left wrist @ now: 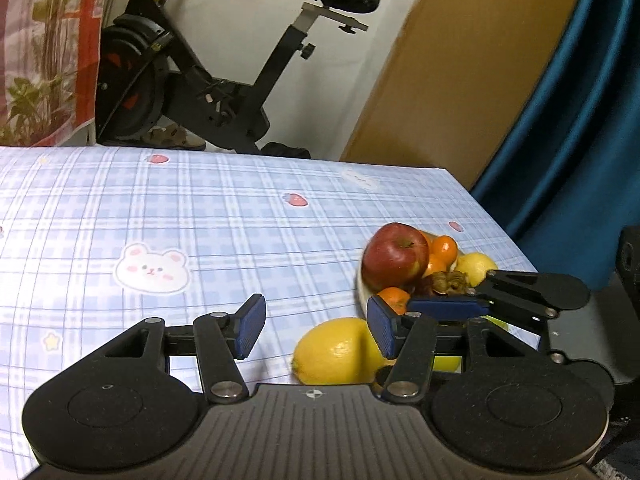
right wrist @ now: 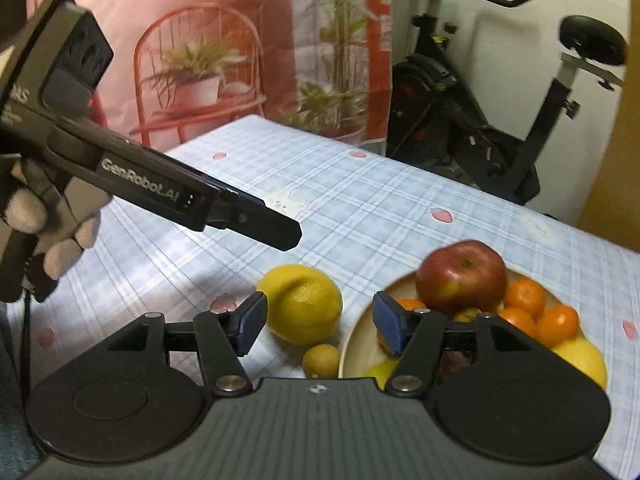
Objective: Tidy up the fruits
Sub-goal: 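Move the left gripper down around the large yellow lemon on the table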
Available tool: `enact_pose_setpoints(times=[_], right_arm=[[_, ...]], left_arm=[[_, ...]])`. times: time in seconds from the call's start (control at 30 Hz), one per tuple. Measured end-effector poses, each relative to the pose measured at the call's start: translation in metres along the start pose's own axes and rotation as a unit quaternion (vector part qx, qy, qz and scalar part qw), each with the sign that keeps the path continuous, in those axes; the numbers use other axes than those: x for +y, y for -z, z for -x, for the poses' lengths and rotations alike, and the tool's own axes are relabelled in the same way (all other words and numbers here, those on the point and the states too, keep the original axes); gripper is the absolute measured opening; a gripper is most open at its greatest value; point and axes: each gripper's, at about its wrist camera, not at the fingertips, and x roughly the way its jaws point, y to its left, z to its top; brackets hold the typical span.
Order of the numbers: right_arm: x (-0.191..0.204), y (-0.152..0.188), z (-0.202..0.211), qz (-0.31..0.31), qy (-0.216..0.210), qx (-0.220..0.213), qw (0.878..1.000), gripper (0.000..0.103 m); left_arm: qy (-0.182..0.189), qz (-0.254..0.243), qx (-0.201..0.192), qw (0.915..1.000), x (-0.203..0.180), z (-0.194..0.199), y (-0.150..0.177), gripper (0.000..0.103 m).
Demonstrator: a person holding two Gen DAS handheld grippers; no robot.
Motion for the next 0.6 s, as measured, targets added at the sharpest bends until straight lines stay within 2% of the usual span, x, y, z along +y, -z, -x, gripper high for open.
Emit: enact_pose_setpoints(times=[0.17, 0.3, 0.33, 0.6], right_arm=[[0.004, -0.006, -0.024, 0.017, -0.01, 0.017, 1.0, 0.066], [0.01, -0.004, -0.032, 0.016, -0.026, 0.031, 0.999, 0.065], [0.013, -0.003, -0.031, 0.016, -0.028, 0.033, 0.999, 0.068], [0.014, 0.005, -0.026, 0.005, -0.028, 0.022, 0.999, 0.069]], left_arm=[[0.004, 0.012, -0.001, 0.9999, 0.007, -0.001, 0.003, 0.059], [0.015, 0.019, 0.005, 0.9997, 0.006, -0.006, 0.008, 0.059], [0.017, 0.019, 0.007, 0.9997, 0.005, -0.007, 0.01, 0.059], [0.029, 0.026, 0.024, 0.9989, 0.008, -0.016, 0.023, 0.062]])
